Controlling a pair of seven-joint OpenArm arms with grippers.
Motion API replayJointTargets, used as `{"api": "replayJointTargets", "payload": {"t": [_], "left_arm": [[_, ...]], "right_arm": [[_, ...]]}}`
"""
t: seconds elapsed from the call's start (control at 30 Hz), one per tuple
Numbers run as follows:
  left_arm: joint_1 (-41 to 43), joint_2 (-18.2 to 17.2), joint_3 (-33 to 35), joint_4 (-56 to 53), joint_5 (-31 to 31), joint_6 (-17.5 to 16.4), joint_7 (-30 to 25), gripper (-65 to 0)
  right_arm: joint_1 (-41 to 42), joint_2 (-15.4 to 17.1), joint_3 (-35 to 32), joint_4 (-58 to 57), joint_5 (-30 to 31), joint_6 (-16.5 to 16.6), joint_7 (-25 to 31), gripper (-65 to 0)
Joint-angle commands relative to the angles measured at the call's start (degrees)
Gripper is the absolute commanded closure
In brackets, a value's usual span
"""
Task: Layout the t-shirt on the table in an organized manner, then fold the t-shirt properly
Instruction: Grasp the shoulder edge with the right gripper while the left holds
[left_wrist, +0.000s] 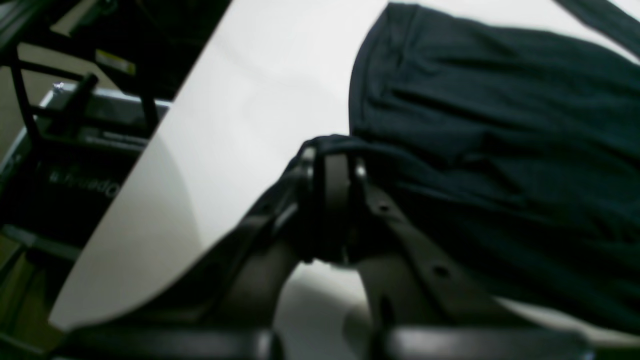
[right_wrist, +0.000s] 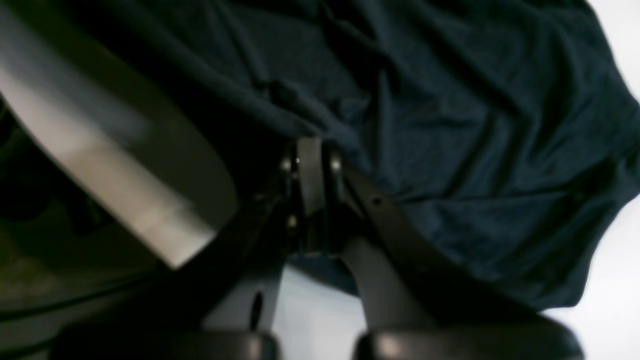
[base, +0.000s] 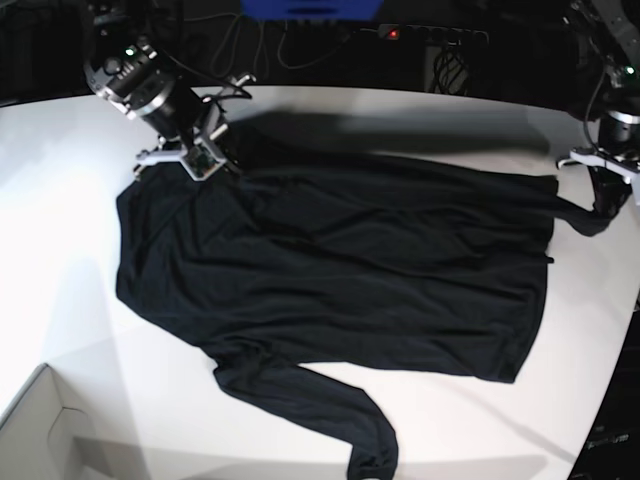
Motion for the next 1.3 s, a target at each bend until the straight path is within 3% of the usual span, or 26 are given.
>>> {"api": "replayJointTargets", "payload": {"t": [0.0,0.13,0.53,0.87,0.93,1.07,1.17,1.27], "left_arm": [[-1.22,-0.30,-0.14,1.11,-0.88,0.12,-1.64,-0.1],[-4.30,1.81,-0.40,1.11,-0.44,0.12,-1.64,-0.1],[-4.91,2.34,-0.05,-5.40,-0.44,0.29,-1.64,-0.1],[-6.58,2.17,3.03,-13.22,-0.35,0.29,-1.64,-0.7],[-6.41,2.17,4.43,-13.57,-0.35,0.47,-1.55,-4.6],[-5.79,2.08,4.78,-13.48,-0.35,0.29,-1.55,-22.9],[-4.65,2.08,4.70,-13.22,-0.35,0.29,-1.64,-35.4],[-3.60,2.08,4.70,-13.75,-0.35,0.38,-1.72,-40.2]], "right_arm": [[0.97,0.20,0.07,1.04,1.13,0.26,1.78,0.0],[3.69,0.20,0.07,0.95,1.21,0.26,1.61,0.0],[11.96,-0.77,-0.02,-3.88,1.30,0.26,1.52,0.0],[11.52,-1.04,-0.28,-6.43,1.30,0.26,1.52,0.0],[10.29,-1.04,-0.28,-6.43,1.30,0.26,1.52,0.0],[8.00,-1.04,-0.28,-6.43,1.30,0.26,1.52,0.0],[6.16,-1.12,-0.28,-6.43,1.39,0.26,1.52,-5.7],[4.13,-1.91,-0.28,-6.43,1.39,0.26,1.70,-11.0]]}}
